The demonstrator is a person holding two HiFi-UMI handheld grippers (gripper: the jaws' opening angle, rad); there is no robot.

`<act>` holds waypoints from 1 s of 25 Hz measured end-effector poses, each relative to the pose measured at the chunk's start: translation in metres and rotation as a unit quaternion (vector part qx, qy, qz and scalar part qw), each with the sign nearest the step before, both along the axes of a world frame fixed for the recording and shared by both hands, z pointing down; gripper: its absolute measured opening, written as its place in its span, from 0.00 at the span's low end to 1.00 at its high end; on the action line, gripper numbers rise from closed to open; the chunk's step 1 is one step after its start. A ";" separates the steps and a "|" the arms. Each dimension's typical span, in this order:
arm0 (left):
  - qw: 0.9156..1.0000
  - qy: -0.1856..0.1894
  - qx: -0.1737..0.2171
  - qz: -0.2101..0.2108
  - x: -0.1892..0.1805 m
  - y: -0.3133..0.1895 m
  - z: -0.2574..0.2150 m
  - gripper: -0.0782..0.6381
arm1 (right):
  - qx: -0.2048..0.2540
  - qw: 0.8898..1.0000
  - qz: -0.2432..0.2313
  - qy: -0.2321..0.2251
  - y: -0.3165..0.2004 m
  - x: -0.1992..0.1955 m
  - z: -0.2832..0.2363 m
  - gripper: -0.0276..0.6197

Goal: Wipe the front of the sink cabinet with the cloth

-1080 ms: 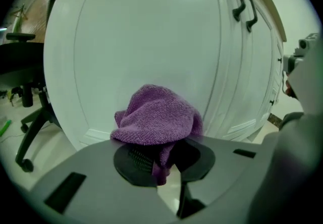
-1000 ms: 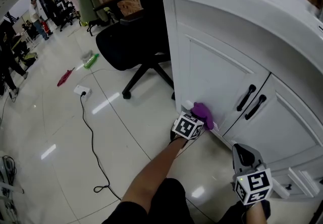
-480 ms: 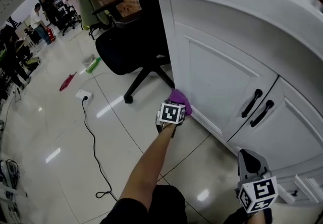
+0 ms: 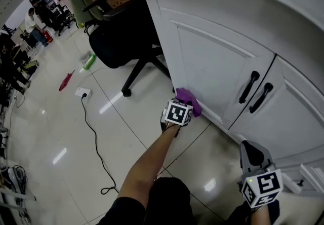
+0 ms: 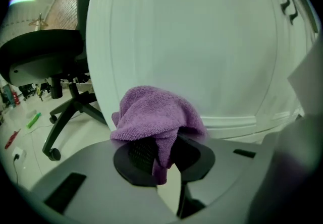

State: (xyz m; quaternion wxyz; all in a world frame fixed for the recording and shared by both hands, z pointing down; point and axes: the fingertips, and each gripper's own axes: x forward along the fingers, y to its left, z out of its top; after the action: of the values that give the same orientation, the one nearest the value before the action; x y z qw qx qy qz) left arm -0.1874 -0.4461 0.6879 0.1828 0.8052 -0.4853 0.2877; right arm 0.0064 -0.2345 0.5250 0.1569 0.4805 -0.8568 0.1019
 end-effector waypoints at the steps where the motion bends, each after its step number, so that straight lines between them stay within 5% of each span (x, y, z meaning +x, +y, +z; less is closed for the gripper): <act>1: 1.000 0.004 -0.004 0.010 0.009 0.007 0.001 0.19 | 0.000 1.000 -0.002 -0.002 0.001 -0.001 0.000 0.04; 16: 0.989 0.044 -0.079 0.121 0.138 0.105 -0.001 0.19 | -0.006 1.000 -0.012 -0.013 0.011 0.012 0.006 0.04; 25: 0.987 0.063 -0.040 0.144 0.170 0.129 -0.042 0.19 | -0.006 1.000 -0.015 -0.019 0.011 0.030 0.005 0.04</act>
State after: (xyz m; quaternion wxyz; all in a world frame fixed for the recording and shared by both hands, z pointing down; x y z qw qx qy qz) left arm -0.0177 -0.3175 0.6460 0.2018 0.8751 -0.3401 0.2789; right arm 0.0367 -0.2235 0.5301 0.1447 0.4646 -0.8661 0.1140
